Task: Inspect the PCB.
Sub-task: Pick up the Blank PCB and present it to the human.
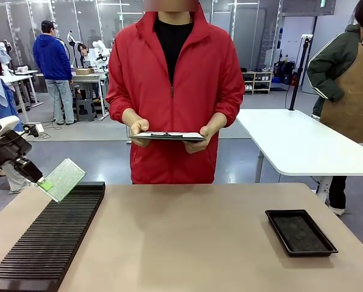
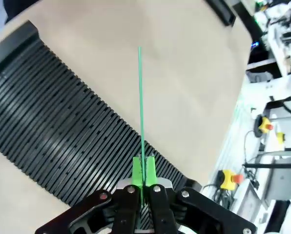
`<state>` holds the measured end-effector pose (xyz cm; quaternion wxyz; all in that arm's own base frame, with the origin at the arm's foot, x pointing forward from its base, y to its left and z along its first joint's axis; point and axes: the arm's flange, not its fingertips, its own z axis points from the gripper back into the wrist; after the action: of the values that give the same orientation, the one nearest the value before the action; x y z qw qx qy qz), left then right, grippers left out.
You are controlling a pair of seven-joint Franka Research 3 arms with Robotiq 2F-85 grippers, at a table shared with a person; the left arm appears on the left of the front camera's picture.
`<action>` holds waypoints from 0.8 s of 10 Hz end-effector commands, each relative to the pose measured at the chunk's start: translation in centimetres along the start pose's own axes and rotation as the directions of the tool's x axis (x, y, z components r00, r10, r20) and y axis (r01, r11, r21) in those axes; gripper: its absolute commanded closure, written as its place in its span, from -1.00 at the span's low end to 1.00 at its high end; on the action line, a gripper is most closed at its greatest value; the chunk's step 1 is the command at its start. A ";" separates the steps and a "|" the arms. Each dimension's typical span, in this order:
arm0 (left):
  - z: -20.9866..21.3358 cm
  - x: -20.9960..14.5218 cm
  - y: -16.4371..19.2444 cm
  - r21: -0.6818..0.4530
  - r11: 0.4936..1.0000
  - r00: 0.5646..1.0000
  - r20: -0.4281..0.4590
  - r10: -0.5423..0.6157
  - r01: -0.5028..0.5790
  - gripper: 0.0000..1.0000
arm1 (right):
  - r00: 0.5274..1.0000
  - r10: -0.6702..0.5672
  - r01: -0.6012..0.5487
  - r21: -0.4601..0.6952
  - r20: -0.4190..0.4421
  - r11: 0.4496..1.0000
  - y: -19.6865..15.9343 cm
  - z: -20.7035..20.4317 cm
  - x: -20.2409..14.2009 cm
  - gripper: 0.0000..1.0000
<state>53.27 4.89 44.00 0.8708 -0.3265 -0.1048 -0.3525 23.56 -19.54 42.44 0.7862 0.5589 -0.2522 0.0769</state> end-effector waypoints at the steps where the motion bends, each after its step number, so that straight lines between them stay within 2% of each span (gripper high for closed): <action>1: -0.1 -0.1 0.3 -0.009 1.000 1.000 0.017 0.013 -0.013 0.95 | 1.000 0.021 -0.021 0.009 0.008 1.000 0.0 0.1 0.1 -1.00; 2: -0.5 0.9 0.4 -0.223 0.974 0.997 0.064 0.043 -0.027 0.95 | 1.000 0.021 -0.021 0.009 0.008 1.000 0.0 0.1 0.1 -1.00; 4: -1.6 2.9 1.1 -0.422 0.898 0.968 0.149 0.202 -0.123 0.95 | 1.000 0.021 -0.021 0.009 0.008 1.000 0.0 0.1 0.1 -1.00; 5: -2.2 3.8 1.7 -0.542 0.831 0.953 0.169 0.253 -0.125 0.95 | 1.000 0.021 -0.021 0.009 0.008 1.000 0.0 0.1 0.1 -1.00; 7: -3.2 5.5 3.3 -0.634 0.737 0.892 0.162 0.422 -0.234 0.95 | 1.000 0.021 -0.021 0.009 0.008 1.000 0.0 0.1 0.1 -1.00; 8: -3.5 6.1 3.8 -0.652 0.692 0.854 0.130 0.504 -0.309 0.95 | 1.000 0.021 -0.021 0.009 0.008 1.000 0.0 0.1 0.1 -1.00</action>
<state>58.51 1.35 40.99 0.7478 -0.6419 -0.0490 -0.1623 23.57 -19.53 42.44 0.7862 0.5588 -0.2521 0.0771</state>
